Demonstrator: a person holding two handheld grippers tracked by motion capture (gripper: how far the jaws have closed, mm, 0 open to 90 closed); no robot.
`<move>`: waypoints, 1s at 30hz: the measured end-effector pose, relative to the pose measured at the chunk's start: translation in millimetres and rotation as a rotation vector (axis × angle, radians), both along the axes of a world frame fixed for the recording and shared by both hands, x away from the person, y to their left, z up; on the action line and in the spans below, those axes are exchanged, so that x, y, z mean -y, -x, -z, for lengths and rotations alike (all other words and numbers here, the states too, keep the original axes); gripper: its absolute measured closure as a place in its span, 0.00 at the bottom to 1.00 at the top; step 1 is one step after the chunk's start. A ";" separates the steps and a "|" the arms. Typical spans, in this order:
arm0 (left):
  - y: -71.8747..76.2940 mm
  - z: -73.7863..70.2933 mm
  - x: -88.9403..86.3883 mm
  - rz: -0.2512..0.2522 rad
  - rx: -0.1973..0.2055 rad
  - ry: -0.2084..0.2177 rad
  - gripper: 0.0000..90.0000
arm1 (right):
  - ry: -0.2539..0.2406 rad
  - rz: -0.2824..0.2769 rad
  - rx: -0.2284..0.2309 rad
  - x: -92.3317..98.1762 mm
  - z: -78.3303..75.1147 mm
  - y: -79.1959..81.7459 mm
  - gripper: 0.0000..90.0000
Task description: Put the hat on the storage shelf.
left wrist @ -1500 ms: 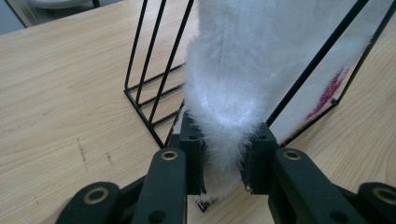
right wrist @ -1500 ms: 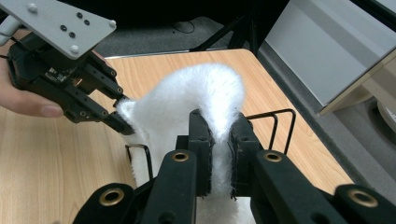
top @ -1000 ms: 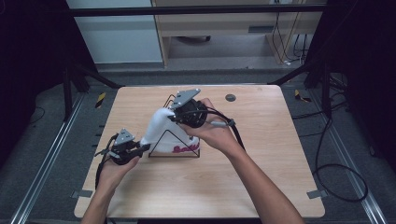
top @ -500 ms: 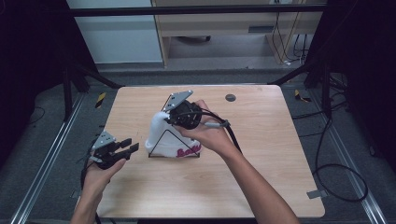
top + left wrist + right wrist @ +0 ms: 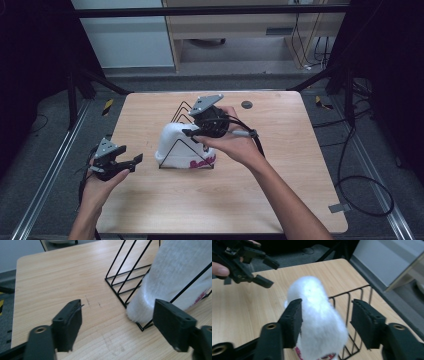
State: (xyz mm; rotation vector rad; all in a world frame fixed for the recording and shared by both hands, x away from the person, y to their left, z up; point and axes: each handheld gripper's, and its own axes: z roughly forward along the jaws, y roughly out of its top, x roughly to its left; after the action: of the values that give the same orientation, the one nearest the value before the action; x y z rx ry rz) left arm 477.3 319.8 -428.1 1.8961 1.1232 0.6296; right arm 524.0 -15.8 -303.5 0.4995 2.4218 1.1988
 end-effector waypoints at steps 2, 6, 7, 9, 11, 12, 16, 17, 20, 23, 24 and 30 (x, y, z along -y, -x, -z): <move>-0.4 0.1 0.5 0.001 -0.010 -0.010 0.19 | -0.004 0.021 0.007 7.1 -1.7 1.6 0.39; -1.6 0.8 4.7 0.012 -0.035 -0.032 0.09 | -0.021 0.078 0.010 22.8 -3.2 4.6 0.25; -1.7 0.8 5.8 0.015 -0.038 -0.045 0.08 | -0.023 0.102 0.007 29.0 -3.3 5.1 0.23; -1.1 1.5 8.2 0.026 -0.042 -0.057 0.06 | -0.030 0.137 0.019 39.0 -2.5 6.8 0.19; -0.2 2.4 9.7 0.034 -0.039 -0.062 0.05 | -0.036 0.178 0.023 53.2 -0.3 9.0 0.15; 0.5 3.1 10.6 0.031 -0.037 -0.066 0.05 | -0.035 0.195 0.028 59.9 0.9 10.2 0.14; 3.2 7.3 11.9 0.045 -0.042 -0.088 0.05 | -0.059 0.247 0.025 86.0 7.3 16.4 0.10; 3.9 8.4 11.9 0.045 -0.046 -0.090 0.05 | -0.058 0.259 0.027 92.1 9.2 18.2 0.09; 5.9 13.3 11.3 0.046 -0.060 -0.102 0.05 | -0.059 0.292 0.015 109.4 15.4 23.1 0.07; 6.8 17.4 10.9 0.051 -0.068 -0.106 0.05 | -0.070 0.316 0.015 130.5 25.5 30.0 0.06; 7.0 18.4 11.0 0.051 -0.070 -0.108 0.05 | -0.070 0.316 0.015 130.5 25.5 30.0 0.06; 7.4 26.4 13.4 0.060 -0.087 -0.134 0.05 | -0.085 0.368 -0.015 157.5 45.8 34.1 0.09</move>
State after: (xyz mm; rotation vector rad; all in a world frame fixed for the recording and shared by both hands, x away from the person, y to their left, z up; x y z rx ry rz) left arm 469.9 306.4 -454.6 2.0814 1.0982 0.6075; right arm 489.8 -173.3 -349.3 0.9346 2.1703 1.1391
